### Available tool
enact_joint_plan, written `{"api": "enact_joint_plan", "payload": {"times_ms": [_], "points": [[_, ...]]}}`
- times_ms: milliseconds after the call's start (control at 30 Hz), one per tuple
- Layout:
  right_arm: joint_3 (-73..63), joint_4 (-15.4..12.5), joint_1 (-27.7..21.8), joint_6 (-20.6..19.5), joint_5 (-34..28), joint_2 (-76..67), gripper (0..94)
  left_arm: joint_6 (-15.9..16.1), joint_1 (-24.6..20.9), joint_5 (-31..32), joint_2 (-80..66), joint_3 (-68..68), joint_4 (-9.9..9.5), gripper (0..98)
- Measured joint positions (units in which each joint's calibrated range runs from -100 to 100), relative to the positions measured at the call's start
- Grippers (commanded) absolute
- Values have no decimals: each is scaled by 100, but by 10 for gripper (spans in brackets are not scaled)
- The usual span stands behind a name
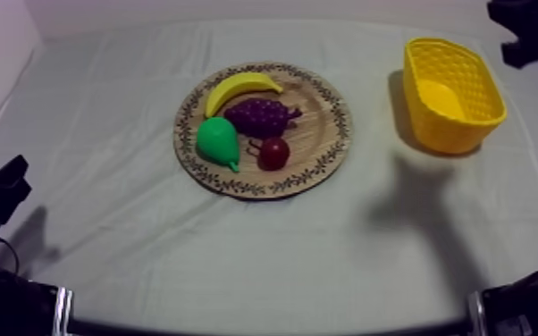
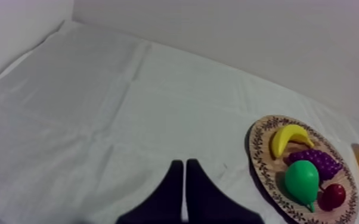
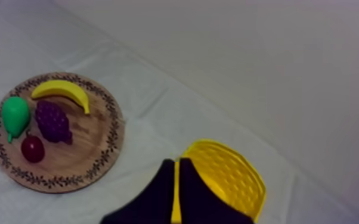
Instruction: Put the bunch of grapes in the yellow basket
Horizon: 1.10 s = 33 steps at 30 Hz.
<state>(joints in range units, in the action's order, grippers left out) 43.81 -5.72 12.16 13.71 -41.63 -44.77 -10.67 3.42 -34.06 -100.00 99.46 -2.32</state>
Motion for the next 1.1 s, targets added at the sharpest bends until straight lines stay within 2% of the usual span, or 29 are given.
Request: {"api": "enact_joint_plan", "payload": {"times_ms": [633, 1100], "points": [[-2807, 261, 1029, -277, -924, 2502, 5, 0, 0, 0, 0, 0, 0, 0], [-4848, 119, 1094, -229, -2033, 4178, 5, 0, 0, 0, 0, 0, 0, 0]]}}
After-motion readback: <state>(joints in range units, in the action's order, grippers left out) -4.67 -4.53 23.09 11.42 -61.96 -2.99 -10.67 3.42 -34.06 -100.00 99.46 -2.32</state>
